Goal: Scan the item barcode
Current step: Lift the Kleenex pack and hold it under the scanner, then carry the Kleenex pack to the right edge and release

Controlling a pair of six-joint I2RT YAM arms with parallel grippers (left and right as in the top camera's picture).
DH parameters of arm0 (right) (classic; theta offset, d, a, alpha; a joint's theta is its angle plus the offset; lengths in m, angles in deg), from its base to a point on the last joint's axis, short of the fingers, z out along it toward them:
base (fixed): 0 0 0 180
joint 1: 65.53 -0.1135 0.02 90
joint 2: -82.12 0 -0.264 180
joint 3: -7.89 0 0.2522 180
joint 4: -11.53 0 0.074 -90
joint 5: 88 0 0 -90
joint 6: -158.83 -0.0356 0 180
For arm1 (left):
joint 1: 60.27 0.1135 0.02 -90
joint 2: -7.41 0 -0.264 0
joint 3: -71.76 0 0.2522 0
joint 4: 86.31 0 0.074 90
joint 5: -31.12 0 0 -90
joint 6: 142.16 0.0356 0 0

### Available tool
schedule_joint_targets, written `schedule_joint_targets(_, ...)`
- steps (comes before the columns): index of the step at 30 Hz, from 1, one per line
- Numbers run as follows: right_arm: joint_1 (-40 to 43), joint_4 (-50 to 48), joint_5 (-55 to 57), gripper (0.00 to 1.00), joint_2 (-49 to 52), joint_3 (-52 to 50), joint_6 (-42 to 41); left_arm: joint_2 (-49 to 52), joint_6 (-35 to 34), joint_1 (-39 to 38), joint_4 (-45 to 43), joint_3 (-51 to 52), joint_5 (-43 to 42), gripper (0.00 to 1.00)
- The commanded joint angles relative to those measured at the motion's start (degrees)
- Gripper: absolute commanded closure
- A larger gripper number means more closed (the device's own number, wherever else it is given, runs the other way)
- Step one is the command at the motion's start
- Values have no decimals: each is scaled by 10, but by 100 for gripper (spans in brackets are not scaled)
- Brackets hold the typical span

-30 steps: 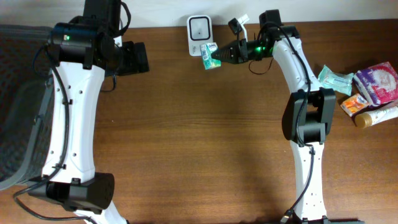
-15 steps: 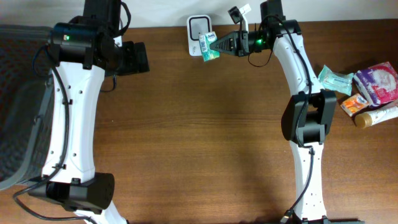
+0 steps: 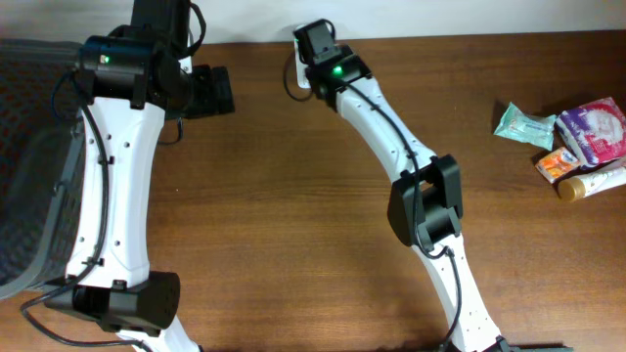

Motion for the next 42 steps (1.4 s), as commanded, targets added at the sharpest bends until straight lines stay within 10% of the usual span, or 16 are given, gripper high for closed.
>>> schedule_joint_targets(1, 9, -76, 2, 96, -23, 8, 82, -4, -2, 2, 0, -4, 4, 1)
schedule_joint_targets(13, 27, -184, -173, 96, 7, -14, 145, -4, -2, 2, 0, -4, 4, 1)
schedule_joint_targets(19, 64, -164, -34, 96, -54, -14, -108, -4, -2, 2, 0, -4, 4, 1)
schedule_joint_targets(28, 294, 297, 31, 96, -103, -14, -666, -4, -2, 2, 0, -4, 4, 1)
schedule_joint_targets(42, 485, 366, -53, 91, -101, -162, -665, -4, -2, 2, 0, -4, 4, 1)
